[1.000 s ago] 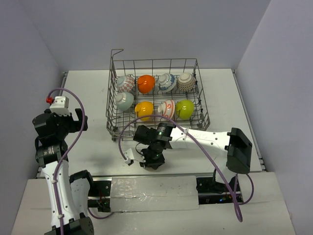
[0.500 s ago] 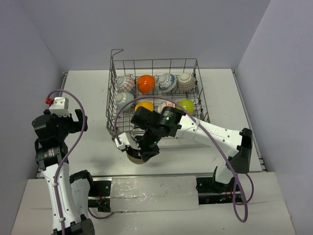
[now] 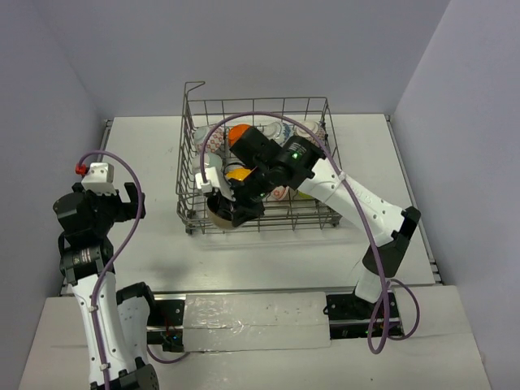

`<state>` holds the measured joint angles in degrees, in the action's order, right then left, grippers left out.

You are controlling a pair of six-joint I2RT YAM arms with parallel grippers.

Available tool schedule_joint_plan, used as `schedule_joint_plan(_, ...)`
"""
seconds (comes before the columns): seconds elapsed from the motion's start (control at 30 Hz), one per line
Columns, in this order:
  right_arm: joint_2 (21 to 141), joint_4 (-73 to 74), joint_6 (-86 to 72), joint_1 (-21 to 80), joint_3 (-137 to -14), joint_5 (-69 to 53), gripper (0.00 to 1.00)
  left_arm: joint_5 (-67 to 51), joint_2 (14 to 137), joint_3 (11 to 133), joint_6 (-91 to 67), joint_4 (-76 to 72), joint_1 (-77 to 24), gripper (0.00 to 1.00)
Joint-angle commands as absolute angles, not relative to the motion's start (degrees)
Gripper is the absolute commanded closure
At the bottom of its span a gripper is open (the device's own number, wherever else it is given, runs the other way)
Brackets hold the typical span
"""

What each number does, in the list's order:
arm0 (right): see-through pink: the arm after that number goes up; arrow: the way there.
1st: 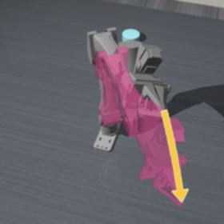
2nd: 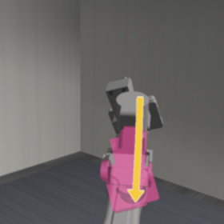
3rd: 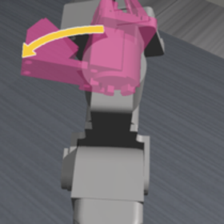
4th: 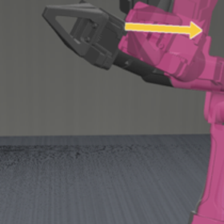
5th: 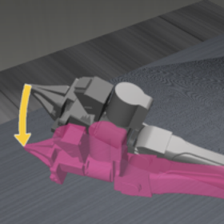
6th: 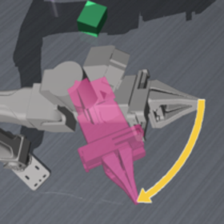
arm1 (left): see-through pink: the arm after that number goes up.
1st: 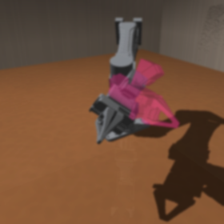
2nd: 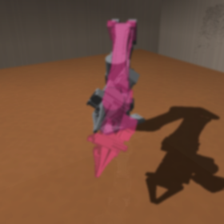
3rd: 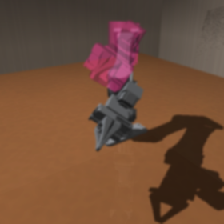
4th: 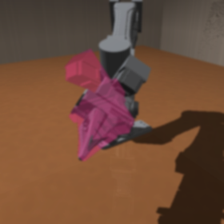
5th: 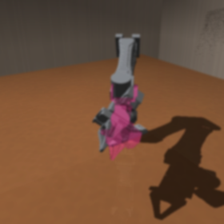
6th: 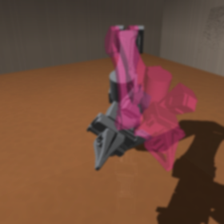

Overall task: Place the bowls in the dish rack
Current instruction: Turn the bowl upside down over the dish rack.

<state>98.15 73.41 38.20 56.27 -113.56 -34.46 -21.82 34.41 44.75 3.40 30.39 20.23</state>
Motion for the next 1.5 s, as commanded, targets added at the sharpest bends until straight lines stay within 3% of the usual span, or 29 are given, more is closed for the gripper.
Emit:
schedule_joint_plan(0.0,98.17,74.18,39.73,55.28,-118.21,-39.19,1.0,-22.85,33.49,44.12,3.34,27.95,20.74,0.01)
schedule_joint_plan(0.53,102.65,67.94,31.99,46.15,-123.75,-45.71,1.0,-23.82,32.96,44.3,3.25,28.12,21.0,0.01)
schedule_joint_plan(0.7,103.09,64.17,28.92,44.91,-123.48,-42.98,1.0,-24.17,31.73,43.95,3.16,28.12,21.44,0.01)
schedule_joint_plan(1.0,105.2,57.84,18.64,41.31,-121.65,-48.95,1.0,-25.13,31.73,44.12,3.34,28.13,21.71,0.01)
schedule_joint_plan(1.23,105.73,53.8,16.79,39.9,-114.97,-50.19,1.0,-25.31,31.38,44.39,3.34,28.21,21.8,0.01)
schedule_joint_plan(1.47,110.39,55.28,16.17,37.71,-117.6,-51.15,1.0,-25.4,31.64,44.3,3.43,28.12,21.88,0.01)
